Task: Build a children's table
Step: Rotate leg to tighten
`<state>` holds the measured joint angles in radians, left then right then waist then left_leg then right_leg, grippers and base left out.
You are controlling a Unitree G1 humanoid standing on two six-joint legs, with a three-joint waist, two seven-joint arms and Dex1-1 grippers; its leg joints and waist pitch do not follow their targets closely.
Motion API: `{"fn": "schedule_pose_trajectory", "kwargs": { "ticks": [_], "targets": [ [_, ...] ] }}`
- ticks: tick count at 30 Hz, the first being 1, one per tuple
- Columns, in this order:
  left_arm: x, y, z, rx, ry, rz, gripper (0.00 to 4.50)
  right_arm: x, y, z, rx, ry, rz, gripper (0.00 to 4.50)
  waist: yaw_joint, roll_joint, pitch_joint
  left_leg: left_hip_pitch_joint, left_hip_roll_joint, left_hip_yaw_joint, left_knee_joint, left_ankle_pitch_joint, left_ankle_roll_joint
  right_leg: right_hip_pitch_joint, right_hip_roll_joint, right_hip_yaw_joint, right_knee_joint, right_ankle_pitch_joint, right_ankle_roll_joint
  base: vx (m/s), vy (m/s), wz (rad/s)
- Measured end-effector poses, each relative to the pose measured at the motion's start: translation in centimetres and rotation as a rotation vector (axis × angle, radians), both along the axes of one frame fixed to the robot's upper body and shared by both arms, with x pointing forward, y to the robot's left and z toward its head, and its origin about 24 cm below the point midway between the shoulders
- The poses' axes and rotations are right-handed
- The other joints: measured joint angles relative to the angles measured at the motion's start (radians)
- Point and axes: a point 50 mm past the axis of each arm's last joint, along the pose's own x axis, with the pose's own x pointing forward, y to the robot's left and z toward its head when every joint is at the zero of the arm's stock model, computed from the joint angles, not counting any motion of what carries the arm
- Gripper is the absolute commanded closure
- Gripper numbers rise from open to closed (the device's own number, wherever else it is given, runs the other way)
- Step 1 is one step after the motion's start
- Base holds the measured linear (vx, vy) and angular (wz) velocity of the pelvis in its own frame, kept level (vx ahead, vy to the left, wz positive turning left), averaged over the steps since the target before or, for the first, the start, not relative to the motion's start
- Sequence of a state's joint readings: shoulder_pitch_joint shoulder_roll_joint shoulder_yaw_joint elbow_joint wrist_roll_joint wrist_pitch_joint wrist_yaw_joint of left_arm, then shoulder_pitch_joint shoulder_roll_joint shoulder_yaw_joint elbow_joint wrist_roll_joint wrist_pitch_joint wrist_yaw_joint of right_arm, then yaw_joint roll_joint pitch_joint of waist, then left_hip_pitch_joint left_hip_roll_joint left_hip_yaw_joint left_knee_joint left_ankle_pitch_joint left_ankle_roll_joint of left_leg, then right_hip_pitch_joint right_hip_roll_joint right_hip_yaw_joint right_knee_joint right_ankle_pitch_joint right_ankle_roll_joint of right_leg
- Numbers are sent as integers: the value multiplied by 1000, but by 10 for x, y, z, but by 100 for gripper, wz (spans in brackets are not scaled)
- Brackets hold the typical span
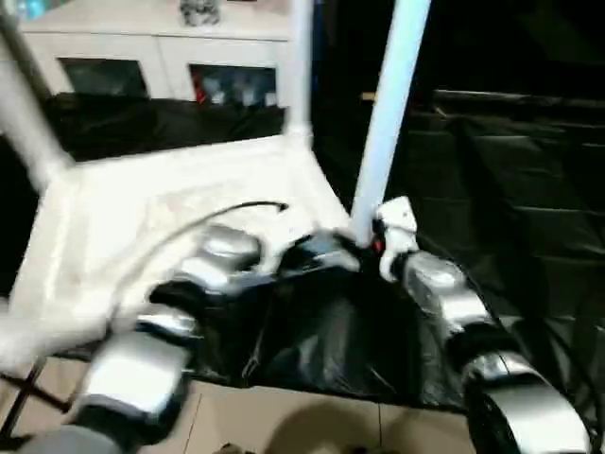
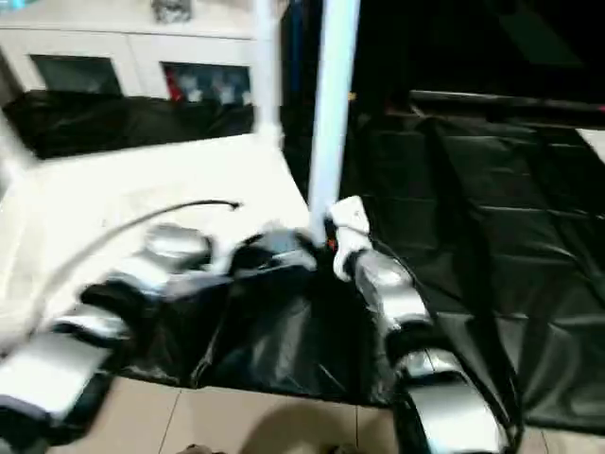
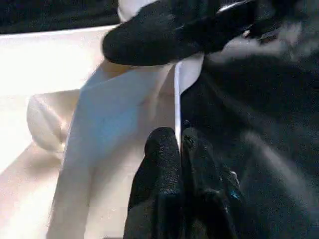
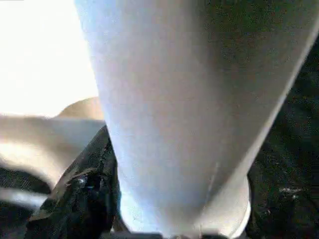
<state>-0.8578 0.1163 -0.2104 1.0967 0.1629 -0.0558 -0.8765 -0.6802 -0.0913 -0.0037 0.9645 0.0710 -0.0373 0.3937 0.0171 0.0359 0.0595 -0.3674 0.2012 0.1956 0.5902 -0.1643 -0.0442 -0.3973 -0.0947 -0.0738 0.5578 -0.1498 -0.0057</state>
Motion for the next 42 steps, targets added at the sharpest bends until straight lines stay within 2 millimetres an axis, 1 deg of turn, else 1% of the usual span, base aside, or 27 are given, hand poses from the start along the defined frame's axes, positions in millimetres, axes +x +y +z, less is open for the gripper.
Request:
{"fn": "schedule_pose_trajectory", "kwargs": {
  "ticks": [2,3,5,7,10,13,14,17,19,20,21,23,25,26,27,29,31,34,35,39,42],
  "targets": [
    [0,-5,-2,-6,-6,22,450,2,2,0,-7,-8,-57,180,-10,1,0,0,-3,0,0,0,0,0,-1,3,-1,0,0,0,0,0],
    [0,-6,-2,-7,-11,24,450,3,3,0,-9,-13,-68,180,-12,1,0,0,-4,0,0,0,0,0,-1,4,-1,0,0,0,0,0],
    [0,-6,-1,-4,-25,15,450,2,3,0,-13,-35,-73,110,-13,2,0,-1,-7,-1,-1,0,1,-1,-3,5,-1,0,0,0,0,0],
    [0,-6,-1,-2,-31,9,450,2,4,0,-20,-42,-58,104,-14,2,0,-2,-8,-1,-1,0,1,-3,-3,5,-1,0,0,0,0,0],
    [0,-2,1,-2,-41,-13,450,0,2,1,-15,-59,-16,65,-14,2,0,-5,-8,-1,-2,0,1,-6,-3,6,-1,0,-1,0,0,0],
    [-2,3,1,-6,-50,-39,450,-3,-1,1,-24,-79,74,55,-14,2,0,-6,-8,-1,-3,0,1,-8,-3,6,2,2,-2,0,0,0],
    [-2,7,2,-3,-50,-50,450,-4,-5,1,-32,-84,117,37,-14,2,0,-6,-8,-1,-3,0,1,-8,-3,6,3,2,-3,0,0,0],
    [-5,17,4,-14,-38,-118,450,-9,-13,6,-49,-97,277,37,-8,2,0,-6,-6,0,-7,0,1,-9,-1,6,5,8,-12,0,0,0],
    [-8,24,5,-23,-18,-176,450,-15,-19,8,-47,-94,391,37,5,2,0,-6,-5,1,-10,0,1,-9,-1,5,6,8,-12,0,0,0],
    [-10,29,6,-24,-4,-213,450,-20,-22,8,-47,-82,470,37,15,2,0,-6,-5,1,-12,-1,1,-10,0,5,7,8,-13,0,0,0],
    [-11,32,6,-22,6,-231,450,-22,-24,8,-51,-76,516,37,17,2,0,-6,-4,2,-12,-1,1,-11,0,5,9,8,-13,0,0,0],
    [-12,38,9,-20,20,-270,450,-26,-25,12,-64,-71,622,37,26,2,0,-10,-4,2,-11,-2,1,-17,-1,6,16,8,-12,0,0,0],
    [-13,42,11,-13,27,-301,450,-28,-27,15,-79,-60,697,37,34,2,0,-16,-3,2,-10,-1,3,-24,0,5,19,7,-12,0,0,0],
    [-14,43,11,-12,31,-310,450,-29,-28,15,-81,-54,720,37,37,2,0,-17,0,2,-9,1,4,-24,1,4,19,7,-12,0,0,0],
    [-14,45,11,-8,39,-324,450,-31,-28,16,-89,-46,750,51,40,2,0,-17,1,2,-7,1,5,-24,2,4,20,7,-12,0,0,0],
    [-15,48,11,1,49,-343,450,-32,-29,16,-90,-38,777,51,42,2,0,-17,3,3,-5,-2,1,-24,2,3,21,7,-12,0,0,0],
    [-16,51,12,11,57,-361,450,-33,-28,15,-84,-30,798,81,41,2,0,-17,3,3,-4,-2,0,-23,3,4,21,7,-12,0,0,0],
    [-18,55,12,22,71,-387,450,-34,-28,15,-67,-16,820,98,41,2,0,-16,4,4,-2,-2,0,-22,2,5,21,7,-12,0,0,0],
    [-18,55,12,23,75,-392,450,-35,-28,15,-59,-10,825,124,41,2,0,-17,3,4,-2,-2,0,-21,2,5,21,7,-12,0,0,0],
    [-19,57,12,24,82,-401,450,-36,-26,15,-45,1,848,140,41,1,0,-17,3,5,0,-2,0,-21,2,6,21,7,-12,0,0,0],
    [-19,58,13,17,90,-398,450,-36,-25,16,-39,2,846,169,41,1,0,-17,4,5,-1,-2,0,-21,2,6,21,7,-12,0,0,0]
  ]
}}
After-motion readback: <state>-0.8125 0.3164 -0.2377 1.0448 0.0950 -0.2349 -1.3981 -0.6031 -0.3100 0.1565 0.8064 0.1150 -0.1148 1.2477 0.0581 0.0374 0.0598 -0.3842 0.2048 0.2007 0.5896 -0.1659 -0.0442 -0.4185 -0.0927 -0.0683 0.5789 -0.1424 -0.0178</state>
